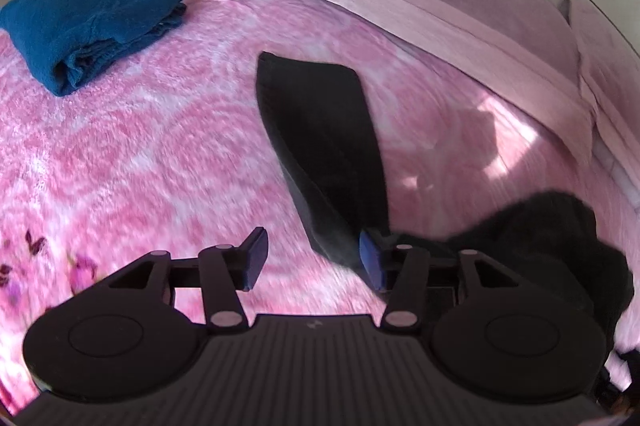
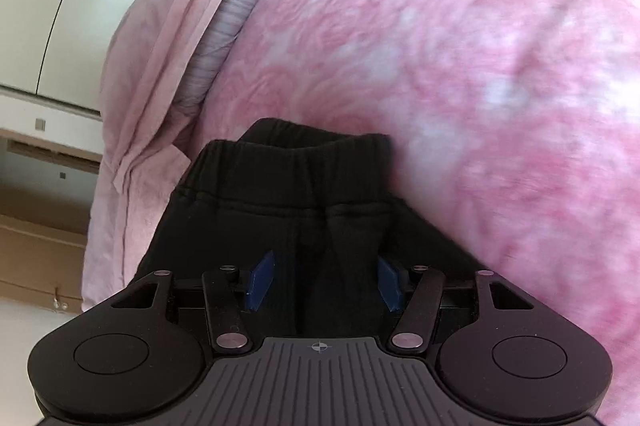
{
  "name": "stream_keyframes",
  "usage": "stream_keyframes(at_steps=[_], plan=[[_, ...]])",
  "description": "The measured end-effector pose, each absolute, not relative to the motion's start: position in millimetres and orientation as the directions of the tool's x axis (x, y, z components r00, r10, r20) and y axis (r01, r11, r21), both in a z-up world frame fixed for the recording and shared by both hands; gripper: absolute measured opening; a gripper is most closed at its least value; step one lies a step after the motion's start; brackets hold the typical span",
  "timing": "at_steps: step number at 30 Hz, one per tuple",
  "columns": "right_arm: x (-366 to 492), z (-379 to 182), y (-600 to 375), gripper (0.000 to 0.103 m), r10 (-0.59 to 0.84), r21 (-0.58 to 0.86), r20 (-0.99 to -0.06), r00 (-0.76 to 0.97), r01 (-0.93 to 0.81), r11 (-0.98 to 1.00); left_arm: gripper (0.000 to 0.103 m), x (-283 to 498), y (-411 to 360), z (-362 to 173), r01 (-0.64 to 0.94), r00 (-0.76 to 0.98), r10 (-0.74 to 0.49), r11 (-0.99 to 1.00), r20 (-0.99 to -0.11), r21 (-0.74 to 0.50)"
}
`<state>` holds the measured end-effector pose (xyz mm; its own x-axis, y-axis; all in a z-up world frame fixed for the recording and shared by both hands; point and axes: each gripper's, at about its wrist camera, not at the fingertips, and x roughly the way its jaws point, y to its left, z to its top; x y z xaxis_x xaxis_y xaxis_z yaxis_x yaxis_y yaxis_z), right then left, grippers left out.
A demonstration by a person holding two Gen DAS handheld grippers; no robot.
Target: Fold clothes
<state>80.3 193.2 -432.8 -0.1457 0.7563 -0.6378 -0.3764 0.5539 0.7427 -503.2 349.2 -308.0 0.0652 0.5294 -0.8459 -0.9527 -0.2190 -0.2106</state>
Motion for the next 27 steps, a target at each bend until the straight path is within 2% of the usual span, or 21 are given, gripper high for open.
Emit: stream_keyframes(at_steps=[2,5,7,9,11,12,13,14,16,20,27], plan=[[80,-436,198,0.009,0.733,0.723,-0.665,-0.146,-0.374,0.581,0.05,-515,365,-314,-0.938,0.059,0.53,-0.261,-0.846,-0.229],[83,-434,190,0.009,0.742,0.74,-0.652,-0.157,-0.348,0.576,0.053,-529,392,-327,-0.909,0.06,0.529,-0.321,-0.846,-0.265],[86,-435,187,0.016,0.734,0.736,-0.659,-0.163,-0.338,0.586,0.058,-537,410,-338,-0.888,0.06,0.522,-0.362,-0.851,-0.284],[89,-439,187,0.035,0.748,0.761,-0.639,-0.178,-0.287,0.582,0.059,-540,428,-352,-0.875,0.072,0.505,-0.382,-0.86,-0.298],[88,-441,191,0.036,0.759,0.775,-0.626,-0.176,-0.249,0.581,0.053,-539,442,-368,-0.876,0.086,0.472,-0.384,-0.877,-0.293],[87,-439,195,0.036,0.753,0.767,-0.634,-0.174,-0.262,0.585,0.035,-537,446,-375,-0.877,0.105,0.461,-0.374,-0.881,-0.3],[83,-435,200,0.035,0.752,0.762,-0.636,-0.174,-0.297,0.575,0.002,-535,448,-382,-0.88,0.136,0.444,-0.356,-0.886,-0.314],[80,-429,202,0.007,0.747,0.75,-0.643,-0.17,-0.336,0.569,0.004,-533,449,-386,-0.882,0.155,0.426,-0.347,-0.891,-0.319],[72,-418,205,0.004,0.736,0.721,-0.658,-0.159,-0.414,0.556,0.003,-531,444,-381,-0.895,0.154,0.436,-0.319,-0.887,-0.312],[74,-372,184,0.004,0.792,0.754,-0.604,-0.093,-0.388,0.53,0.003,-533,444,-358,-0.913,0.175,0.453,-0.257,-0.874,-0.316],[72,-227,215,0.003,0.907,0.836,-0.416,-0.064,-0.42,0.354,0.003,-531,492,-262,-0.929,0.193,0.562,-0.158,-0.804,-0.333]])
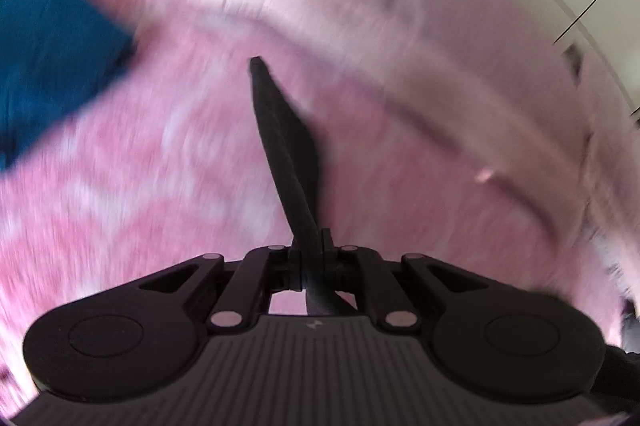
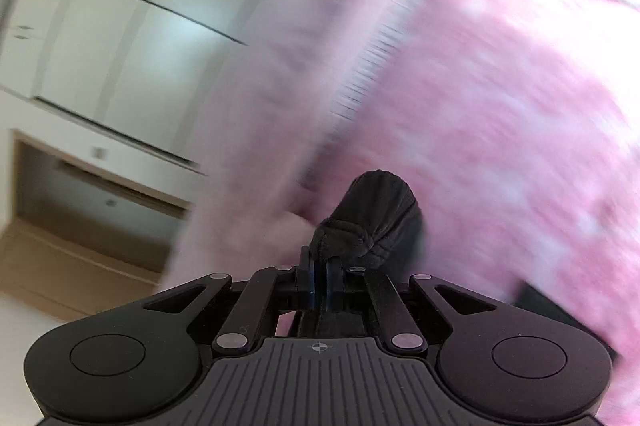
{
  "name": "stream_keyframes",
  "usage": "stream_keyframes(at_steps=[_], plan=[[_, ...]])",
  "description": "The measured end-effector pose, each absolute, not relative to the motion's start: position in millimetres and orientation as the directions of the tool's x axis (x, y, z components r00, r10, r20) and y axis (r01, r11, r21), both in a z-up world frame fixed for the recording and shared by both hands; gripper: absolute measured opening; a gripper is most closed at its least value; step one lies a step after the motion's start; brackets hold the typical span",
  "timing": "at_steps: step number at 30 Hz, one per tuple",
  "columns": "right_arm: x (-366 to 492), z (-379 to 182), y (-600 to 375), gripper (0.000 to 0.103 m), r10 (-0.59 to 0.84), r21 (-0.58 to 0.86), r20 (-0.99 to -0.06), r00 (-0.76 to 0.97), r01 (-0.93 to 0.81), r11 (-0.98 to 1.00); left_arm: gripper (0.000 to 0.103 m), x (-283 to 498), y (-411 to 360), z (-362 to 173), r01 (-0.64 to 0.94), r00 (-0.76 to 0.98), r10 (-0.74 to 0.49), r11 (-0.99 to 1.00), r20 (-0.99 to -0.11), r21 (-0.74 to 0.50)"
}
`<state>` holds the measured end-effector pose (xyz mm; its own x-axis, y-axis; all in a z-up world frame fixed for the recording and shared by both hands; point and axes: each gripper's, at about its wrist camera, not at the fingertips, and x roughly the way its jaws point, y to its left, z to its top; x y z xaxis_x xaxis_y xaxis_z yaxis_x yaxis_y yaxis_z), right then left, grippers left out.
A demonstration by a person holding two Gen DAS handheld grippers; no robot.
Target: Fold clothes
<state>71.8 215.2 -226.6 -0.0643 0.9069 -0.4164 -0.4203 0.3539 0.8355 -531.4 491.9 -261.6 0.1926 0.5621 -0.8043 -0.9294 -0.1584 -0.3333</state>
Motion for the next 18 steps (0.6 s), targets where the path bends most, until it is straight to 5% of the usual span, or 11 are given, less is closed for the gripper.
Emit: stream_keyframes(at_steps=[9,18], plan=[[34,4,357,0.003,0.973,0.804,-0.215,-0.087,-0.581,0.125,0.003,-558,561,-34,-0.921,0.167,0.818,-0.069,-0.551,-0.382],[-34,231,325,0.003,0.982,0.595,0.181,-0.057,-0.789,-0.156,0.004,-591,503,98,-0.869,0.234,0.933,0.074,-0.275,-0.489]])
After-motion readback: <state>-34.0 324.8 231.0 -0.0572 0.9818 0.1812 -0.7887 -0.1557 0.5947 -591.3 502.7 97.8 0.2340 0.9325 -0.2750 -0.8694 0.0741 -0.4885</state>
